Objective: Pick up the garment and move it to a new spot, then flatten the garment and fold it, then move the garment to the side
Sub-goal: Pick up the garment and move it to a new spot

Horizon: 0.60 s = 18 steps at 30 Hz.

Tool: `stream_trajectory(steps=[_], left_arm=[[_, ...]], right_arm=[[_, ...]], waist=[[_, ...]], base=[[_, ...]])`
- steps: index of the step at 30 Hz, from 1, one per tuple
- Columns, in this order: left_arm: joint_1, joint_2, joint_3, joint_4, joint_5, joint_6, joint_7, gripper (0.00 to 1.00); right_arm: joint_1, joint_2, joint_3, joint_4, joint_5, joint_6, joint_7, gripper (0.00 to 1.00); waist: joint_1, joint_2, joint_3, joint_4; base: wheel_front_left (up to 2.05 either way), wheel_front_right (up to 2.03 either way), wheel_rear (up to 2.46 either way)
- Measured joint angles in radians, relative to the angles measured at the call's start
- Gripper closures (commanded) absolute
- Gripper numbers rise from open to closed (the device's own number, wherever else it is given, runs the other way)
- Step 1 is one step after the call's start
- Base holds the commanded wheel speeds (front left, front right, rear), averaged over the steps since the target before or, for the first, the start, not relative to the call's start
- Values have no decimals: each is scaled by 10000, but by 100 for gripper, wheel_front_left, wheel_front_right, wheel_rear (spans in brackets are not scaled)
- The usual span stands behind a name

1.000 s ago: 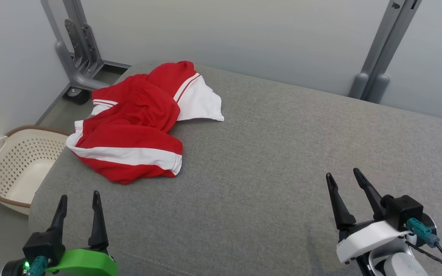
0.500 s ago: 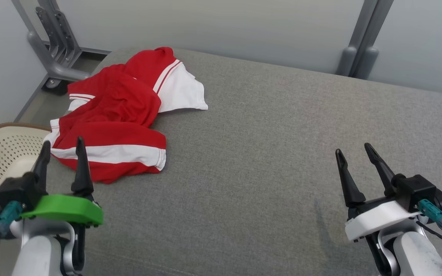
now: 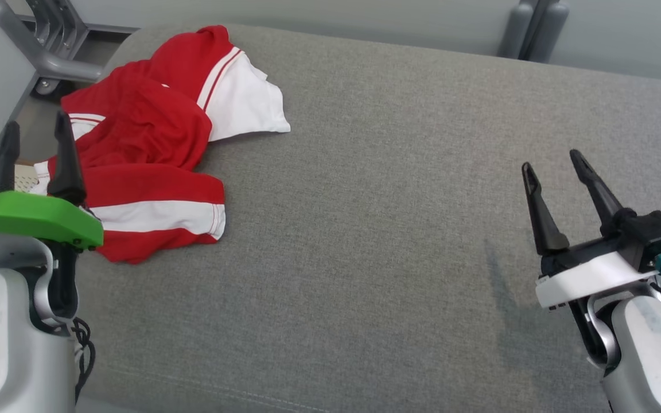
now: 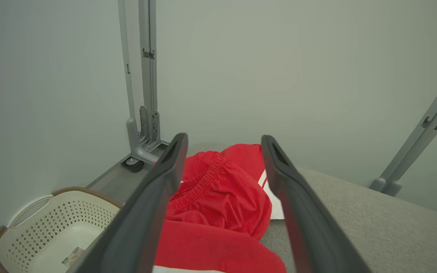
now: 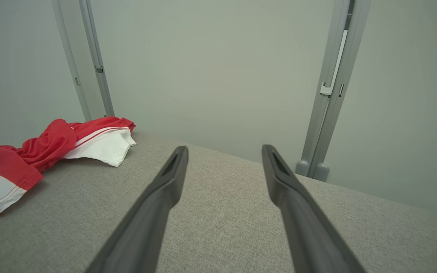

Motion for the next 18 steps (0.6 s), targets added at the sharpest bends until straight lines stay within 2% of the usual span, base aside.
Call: stream_trajectory(steps=[5, 11, 18], left_arm=[[-477, 123, 173, 234, -121, 0, 353, 0], [-1072, -125, 244, 291, -629, 0, 466, 0], [-1418, -109, 305, 932, -629, 2, 690, 0]], right_arm=[[-474, -90, -42, -268, -92, 4, 2, 0], [-816, -397, -219, -401, -194, 6, 19, 0], [-1127, -621, -224, -439, -293, 79, 36, 0]], waist=[[0, 0, 605, -92], [0, 1, 1373, -134], [0, 0, 2167, -59]], base=[[0, 0, 0], [0, 0, 0], [0, 0, 0]])
